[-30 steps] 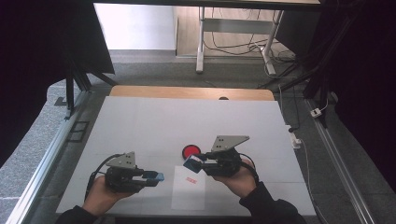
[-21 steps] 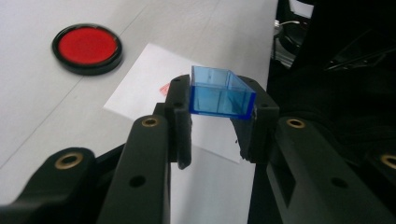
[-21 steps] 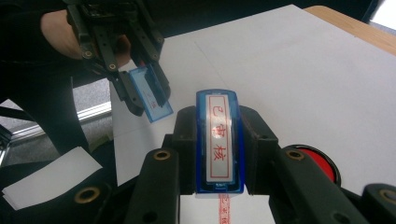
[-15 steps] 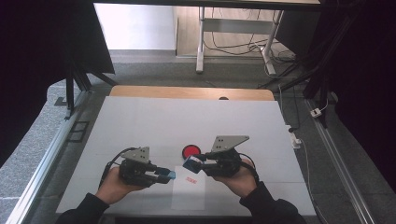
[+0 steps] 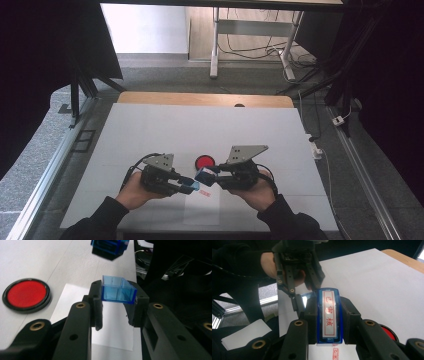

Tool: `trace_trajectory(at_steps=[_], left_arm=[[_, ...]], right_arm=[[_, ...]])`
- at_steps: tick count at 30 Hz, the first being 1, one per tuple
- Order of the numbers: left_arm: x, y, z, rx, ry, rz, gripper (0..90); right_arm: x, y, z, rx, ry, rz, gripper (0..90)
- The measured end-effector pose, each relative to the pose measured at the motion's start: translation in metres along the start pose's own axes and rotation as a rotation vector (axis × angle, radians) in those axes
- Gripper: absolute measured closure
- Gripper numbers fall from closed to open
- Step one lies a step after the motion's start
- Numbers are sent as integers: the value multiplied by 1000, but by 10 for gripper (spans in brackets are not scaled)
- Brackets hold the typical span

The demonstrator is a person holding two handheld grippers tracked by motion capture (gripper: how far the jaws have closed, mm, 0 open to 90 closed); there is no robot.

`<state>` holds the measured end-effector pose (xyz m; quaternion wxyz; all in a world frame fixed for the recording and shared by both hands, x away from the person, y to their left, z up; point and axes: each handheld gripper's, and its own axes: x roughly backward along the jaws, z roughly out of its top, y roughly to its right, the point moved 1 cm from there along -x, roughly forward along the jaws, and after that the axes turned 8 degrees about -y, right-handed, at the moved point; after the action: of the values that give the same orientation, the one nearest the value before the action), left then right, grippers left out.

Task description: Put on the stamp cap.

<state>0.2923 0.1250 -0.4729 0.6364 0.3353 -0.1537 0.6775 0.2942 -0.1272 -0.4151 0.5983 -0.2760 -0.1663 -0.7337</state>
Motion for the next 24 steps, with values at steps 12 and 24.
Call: trace_trajectory(at_steps=[12,24], left_arm=[[-7,-7,6,-55,44,-81,683],[-10,-7,8,-89,72,-131,684]], right_arm=[[1,-4,2,31,23,46,713],[-1,-5,3,50,39,81,713]])
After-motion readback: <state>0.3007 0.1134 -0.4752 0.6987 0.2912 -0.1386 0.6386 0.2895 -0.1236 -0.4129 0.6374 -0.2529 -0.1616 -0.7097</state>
